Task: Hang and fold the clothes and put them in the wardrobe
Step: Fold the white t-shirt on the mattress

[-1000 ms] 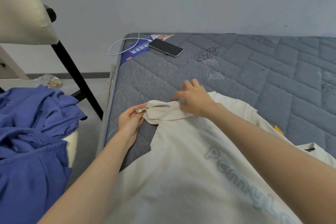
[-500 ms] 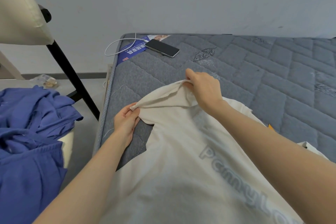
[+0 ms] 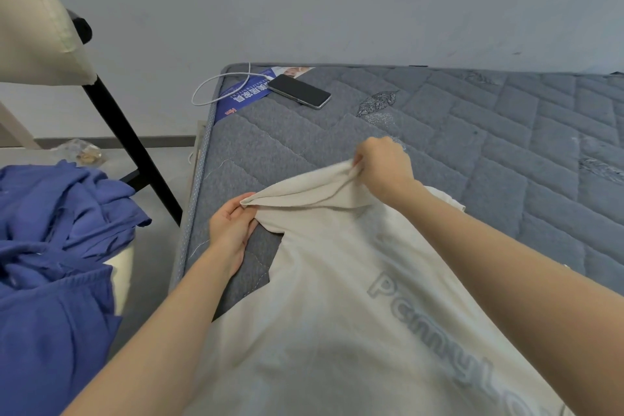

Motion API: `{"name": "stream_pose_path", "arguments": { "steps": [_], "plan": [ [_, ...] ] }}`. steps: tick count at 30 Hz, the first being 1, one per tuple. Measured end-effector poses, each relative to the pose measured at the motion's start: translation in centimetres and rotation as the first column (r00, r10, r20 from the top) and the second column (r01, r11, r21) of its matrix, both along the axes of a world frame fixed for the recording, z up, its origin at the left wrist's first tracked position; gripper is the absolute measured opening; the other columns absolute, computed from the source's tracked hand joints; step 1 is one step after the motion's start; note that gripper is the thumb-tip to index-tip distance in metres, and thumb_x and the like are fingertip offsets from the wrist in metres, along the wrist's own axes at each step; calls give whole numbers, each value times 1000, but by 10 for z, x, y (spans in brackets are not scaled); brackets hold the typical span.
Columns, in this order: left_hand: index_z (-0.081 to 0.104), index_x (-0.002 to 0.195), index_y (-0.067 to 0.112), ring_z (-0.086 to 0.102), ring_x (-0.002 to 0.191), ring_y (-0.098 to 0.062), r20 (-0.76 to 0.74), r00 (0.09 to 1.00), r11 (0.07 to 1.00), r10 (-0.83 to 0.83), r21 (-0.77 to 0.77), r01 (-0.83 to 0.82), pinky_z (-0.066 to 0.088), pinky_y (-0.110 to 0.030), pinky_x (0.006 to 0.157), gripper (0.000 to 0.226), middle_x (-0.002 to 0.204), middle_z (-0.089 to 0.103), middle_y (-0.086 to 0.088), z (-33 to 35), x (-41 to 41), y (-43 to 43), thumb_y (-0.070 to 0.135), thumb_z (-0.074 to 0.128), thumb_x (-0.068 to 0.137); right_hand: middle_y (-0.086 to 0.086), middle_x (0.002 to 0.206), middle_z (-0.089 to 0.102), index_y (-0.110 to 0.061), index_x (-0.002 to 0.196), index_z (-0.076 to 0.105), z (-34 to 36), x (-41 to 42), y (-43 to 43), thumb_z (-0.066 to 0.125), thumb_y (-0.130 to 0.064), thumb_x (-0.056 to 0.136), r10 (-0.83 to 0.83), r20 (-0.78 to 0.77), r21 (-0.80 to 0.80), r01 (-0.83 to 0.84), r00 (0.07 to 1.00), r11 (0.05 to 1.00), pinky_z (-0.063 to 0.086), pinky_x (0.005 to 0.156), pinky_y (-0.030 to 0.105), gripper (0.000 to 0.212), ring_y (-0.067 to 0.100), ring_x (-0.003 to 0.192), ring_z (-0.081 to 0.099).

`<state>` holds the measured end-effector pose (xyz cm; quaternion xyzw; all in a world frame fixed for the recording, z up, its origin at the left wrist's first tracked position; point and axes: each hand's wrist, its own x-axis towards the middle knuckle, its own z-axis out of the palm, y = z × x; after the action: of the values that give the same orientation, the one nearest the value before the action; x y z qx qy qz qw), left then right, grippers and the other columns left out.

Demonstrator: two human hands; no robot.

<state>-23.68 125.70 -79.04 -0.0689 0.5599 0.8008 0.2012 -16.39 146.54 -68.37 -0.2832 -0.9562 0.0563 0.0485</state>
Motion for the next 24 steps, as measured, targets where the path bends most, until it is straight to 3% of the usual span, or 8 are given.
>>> {"name": "stream_pose_path", "arguments": {
  "steps": [4, 9, 13, 15, 18, 20, 23, 24],
  "plan": [
    [60, 112, 4, 64, 85, -8, 45, 999, 1000, 8, -6, -8, 55, -13, 68, 23, 96, 67, -2, 10, 1, 1, 1, 60, 89, 13, 102, 71, -13, 100, 75, 15, -11, 1, 50, 1, 84, 10, -363, -170, -77, 932, 982, 48, 87, 36, 32, 31, 98, 62],
    [65, 109, 7, 65, 78, -5, 18, 999, 999, -35, 20, 35, 54, -15, 68, 21, 84, 71, 6, 45, 8, 0, 5, 62, 88, 8, 108, 69, -7, 99, 75, 27, -2, 2, 43, 10, 82, -49, -516, -288, -119, 855, 950, 42, 91, 20, 40, 21, 103, 61],
    [68, 105, 9, 66, 86, -12, -117, 983, 990, -140, -44, 136, 53, -24, 81, 22, 96, 72, -2, 78, 27, 5, 6, 68, 84, 5, 96, 73, -15, 92, 77, 31, 23, 19, 47, 8, 80, -370, -574, -494, 51, 731, 868, 41, 67, 6, 39, 16, 84, 65],
    [72, 90, 17, 67, 81, -6, -240, 939, 964, -247, -161, 213, 53, -18, 77, 15, 86, 73, 4, 90, 43, 7, 7, 72, 80, 8, 97, 72, -15, 93, 77, 25, 39, 28, 50, 7, 81, -498, -538, -571, 140, 680, 809, 40, 59, 7, 37, 17, 74, 62],
    [74, 81, 15, 55, 60, 3, -373, 794, 854, -480, -406, 326, 44, -7, 61, 12, 68, 68, 11, 96, 72, 16, 3, 75, 76, 16, 99, 71, -11, 95, 76, 5, 72, 40, 49, 7, 83, -608, -412, -659, 239, 678, 713, 53, 81, 27, 35, 28, 85, 67],
    [75, 83, 14, 48, 53, 4, -359, 671, 733, -649, -531, 425, 39, -8, 57, 8, 60, 64, 16, 91, 91, 21, 9, 77, 76, 21, 105, 69, -7, 99, 75, -13, 94, 47, 48, 3, 87, -644, -277, -688, 321, 713, 651, 51, 92, 41, 31, 35, 97, 65],
    [74, 74, 35, 54, 56, 6, -221, 494, 488, -841, -705, 515, 39, -6, 59, 9, 61, 64, 24, 77, 114, 21, 35, 81, 69, 22, 94, 66, 7, 94, 67, -36, 119, 49, 48, -1, 86, -692, -75, -725, 437, 718, 533, 52, 76, 36, 23, 34, 87, 64],
    [73, 70, 36, 56, 57, 9, -210, 495, 477, -843, -718, 506, 37, -2, 58, 8, 62, 65, 25, 74, 119, 20, 35, 80, 70, 21, 85, 63, 6, 86, 64, -39, 126, 47, 48, -1, 85, -703, -42, -747, 445, 710, 494, 47, 66, 33, 17, 31, 77, 60]
  ]
}}
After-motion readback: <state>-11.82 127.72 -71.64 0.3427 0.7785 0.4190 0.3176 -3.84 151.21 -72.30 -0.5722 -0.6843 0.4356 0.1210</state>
